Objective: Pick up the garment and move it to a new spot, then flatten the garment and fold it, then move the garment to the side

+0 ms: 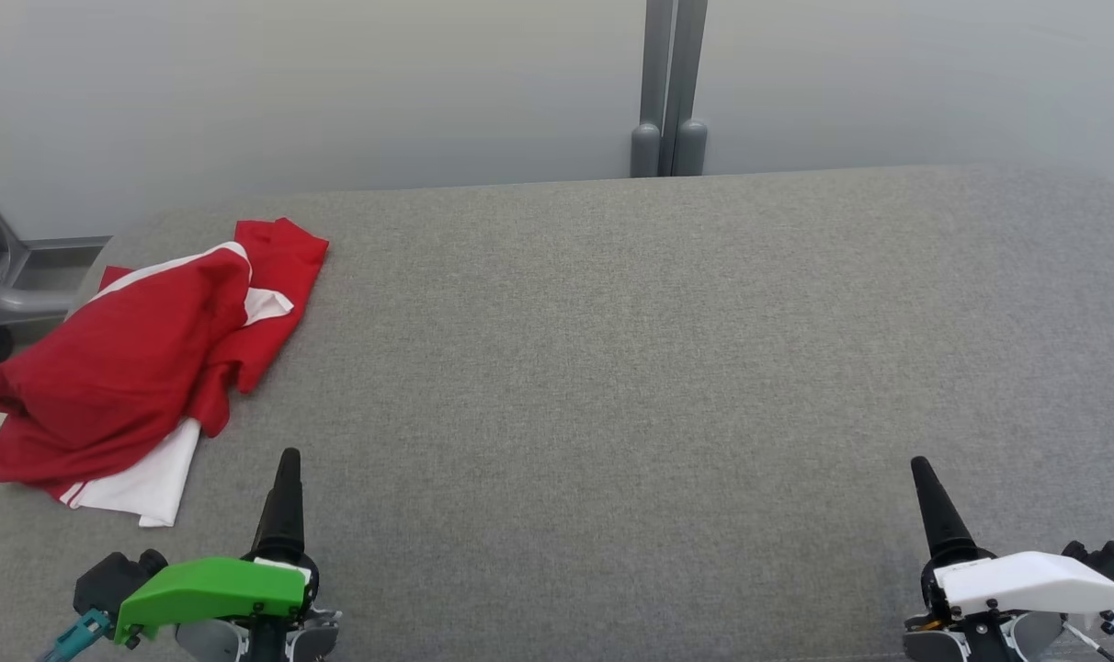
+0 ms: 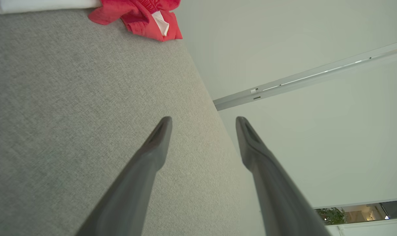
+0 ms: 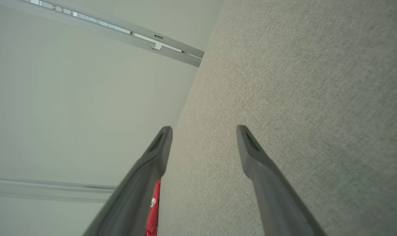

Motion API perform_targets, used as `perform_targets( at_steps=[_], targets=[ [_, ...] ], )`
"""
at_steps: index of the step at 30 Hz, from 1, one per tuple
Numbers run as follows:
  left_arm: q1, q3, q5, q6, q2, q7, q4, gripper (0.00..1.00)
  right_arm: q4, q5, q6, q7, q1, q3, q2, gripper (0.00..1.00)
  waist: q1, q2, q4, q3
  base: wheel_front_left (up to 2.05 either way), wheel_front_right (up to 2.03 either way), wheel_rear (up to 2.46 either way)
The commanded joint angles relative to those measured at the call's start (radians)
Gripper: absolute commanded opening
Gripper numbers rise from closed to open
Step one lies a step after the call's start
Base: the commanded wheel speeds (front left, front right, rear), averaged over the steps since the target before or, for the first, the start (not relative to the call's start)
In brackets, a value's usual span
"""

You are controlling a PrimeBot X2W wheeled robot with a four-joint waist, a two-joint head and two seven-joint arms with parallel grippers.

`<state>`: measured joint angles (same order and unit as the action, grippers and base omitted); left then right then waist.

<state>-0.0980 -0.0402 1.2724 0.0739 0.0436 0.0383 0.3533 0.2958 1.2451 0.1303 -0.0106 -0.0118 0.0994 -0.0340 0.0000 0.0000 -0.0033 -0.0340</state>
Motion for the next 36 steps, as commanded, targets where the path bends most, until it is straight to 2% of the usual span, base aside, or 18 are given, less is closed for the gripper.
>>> perform_targets(
  at_steps=[1, 8, 10, 20, 28, 36],
  targets=[
    [-0.003, -0.004, -0.049, -0.007, 0.004, 0.012, -0.015, 1.0, 0.006, -0.068, 0.0, -0.013, -0.034, -0.016, -0.009, 1.0, 0.0, 0.0, -0.001, -0.004, 0.0, 0.0, 0.0],
    [0.008, -0.027, -0.186, -0.027, 0.013, 0.036, 0.0, 1.0, 0.037, -0.251, 0.0, -0.016, -0.06, -0.043, -0.01, 1.0, 0.0, 0.0, -0.002, -0.016, 0.0, 0.0, 0.0],
    [0.007, -0.049, -0.258, -0.042, 0.027, 0.045, 0.012, 1.0, 0.042, -0.32, 0.0, -0.015, -0.068, -0.056, -0.01, 1.0, 0.0, 0.0, -0.002, -0.02, 0.0, 0.0, 0.0],
    [-0.007, -0.098, -0.432, -0.095, 0.059, 0.071, 0.044, 1.0, 0.043, -0.518, 0.0, -0.009, -0.077, -0.073, -0.012, 1.0, 0.0, 0.0, 0.001, -0.026, 0.0, 0.0, 0.0],
    [-0.024, -0.121, -0.541, -0.119, 0.084, 0.093, 0.072, 1.0, 0.027, -0.696, 0.0, 0.016, -0.078, -0.07, -0.012, 1.0, 0.0, 0.0, 0.003, -0.03, 0.0, 0.0, 0.0],
    [-0.026, -0.136, -0.628, -0.14, 0.098, 0.114, 0.092, 1.0, 0.021, -0.818, 0.0, 0.03, -0.08, -0.079, -0.013, 1.0, 0.0, 0.0, 0.005, -0.036, 0.0, 0.0, 0.0]
  ],
)
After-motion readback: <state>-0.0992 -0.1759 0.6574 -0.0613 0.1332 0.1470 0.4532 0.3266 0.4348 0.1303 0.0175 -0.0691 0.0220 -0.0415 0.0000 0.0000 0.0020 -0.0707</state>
